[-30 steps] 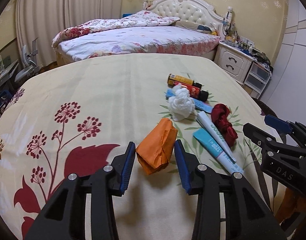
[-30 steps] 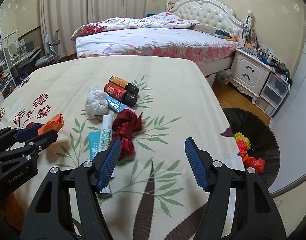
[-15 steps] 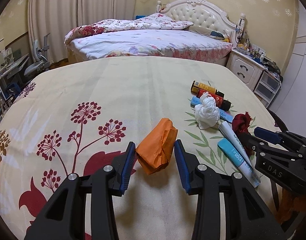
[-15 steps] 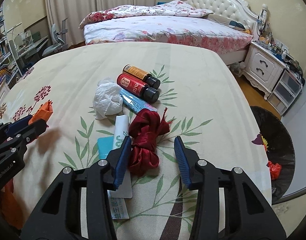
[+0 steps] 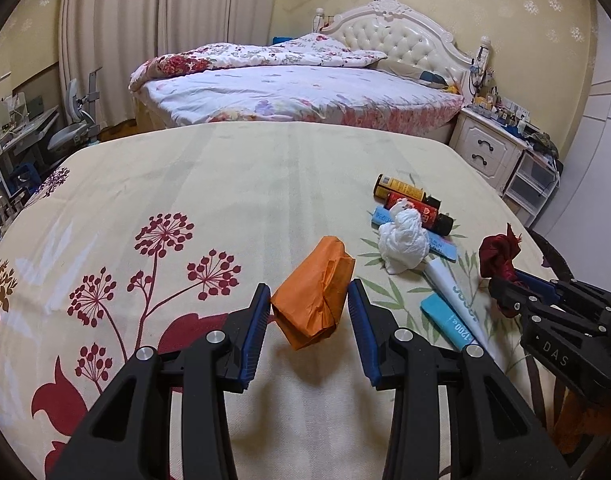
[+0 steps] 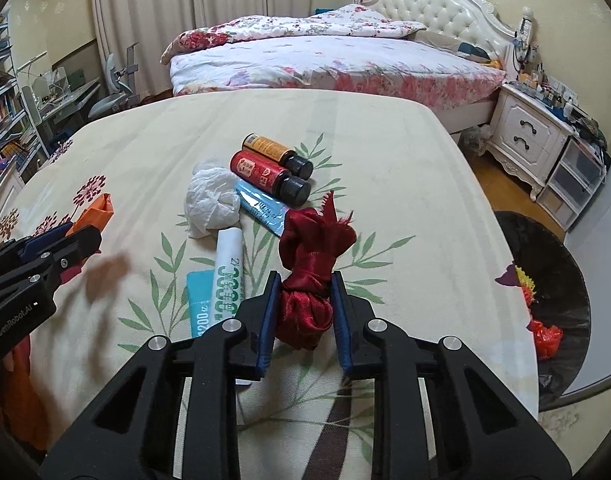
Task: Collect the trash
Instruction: 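Grasp the red cloth with the right gripper while left holds the orange bag, then carry the orange bag and red cloth over the black bin and open both grippers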
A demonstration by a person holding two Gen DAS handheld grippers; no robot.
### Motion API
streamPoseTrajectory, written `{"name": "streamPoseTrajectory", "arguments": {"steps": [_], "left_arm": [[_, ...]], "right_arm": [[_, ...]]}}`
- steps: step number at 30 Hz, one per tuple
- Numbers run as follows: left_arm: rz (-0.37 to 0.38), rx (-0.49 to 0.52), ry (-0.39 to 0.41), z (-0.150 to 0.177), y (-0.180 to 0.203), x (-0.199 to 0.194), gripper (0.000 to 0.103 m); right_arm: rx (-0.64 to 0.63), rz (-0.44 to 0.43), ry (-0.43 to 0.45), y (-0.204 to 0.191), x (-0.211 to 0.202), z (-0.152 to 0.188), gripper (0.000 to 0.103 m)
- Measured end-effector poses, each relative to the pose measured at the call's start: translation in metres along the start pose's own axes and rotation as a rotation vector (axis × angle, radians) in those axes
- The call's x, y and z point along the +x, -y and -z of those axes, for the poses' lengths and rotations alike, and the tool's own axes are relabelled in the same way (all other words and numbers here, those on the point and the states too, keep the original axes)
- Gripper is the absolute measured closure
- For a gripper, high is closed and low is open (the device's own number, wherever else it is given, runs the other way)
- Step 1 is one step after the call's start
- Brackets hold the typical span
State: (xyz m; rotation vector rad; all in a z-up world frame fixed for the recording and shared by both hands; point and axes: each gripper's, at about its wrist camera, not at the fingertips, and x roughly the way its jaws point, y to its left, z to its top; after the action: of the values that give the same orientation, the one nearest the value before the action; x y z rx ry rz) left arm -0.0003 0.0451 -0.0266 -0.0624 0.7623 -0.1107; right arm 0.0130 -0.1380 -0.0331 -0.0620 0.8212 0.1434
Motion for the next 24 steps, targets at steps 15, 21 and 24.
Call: {"name": "streamPoseTrajectory", "arguments": {"steps": [15, 21, 24], "left_arm": [[0.192, 0.133, 0.090, -0.033, 0.107, -0.002, 0.062], [0.259, 0.205, 0.083, -0.048, 0.162, 0.020, 0.062], [0.282, 0.230, 0.061, -0.052, 0.185, 0.036, 0.062]], "right_arm": [[0.186, 0.238, 0.126, 0.122, -0.041, -0.012, 0.079], [0.222, 0.296, 0.157, 0.161, -0.042, -0.009, 0.079], [0.243, 0.315, 0.147, 0.179, -0.035, -0.006, 0.079]]}}
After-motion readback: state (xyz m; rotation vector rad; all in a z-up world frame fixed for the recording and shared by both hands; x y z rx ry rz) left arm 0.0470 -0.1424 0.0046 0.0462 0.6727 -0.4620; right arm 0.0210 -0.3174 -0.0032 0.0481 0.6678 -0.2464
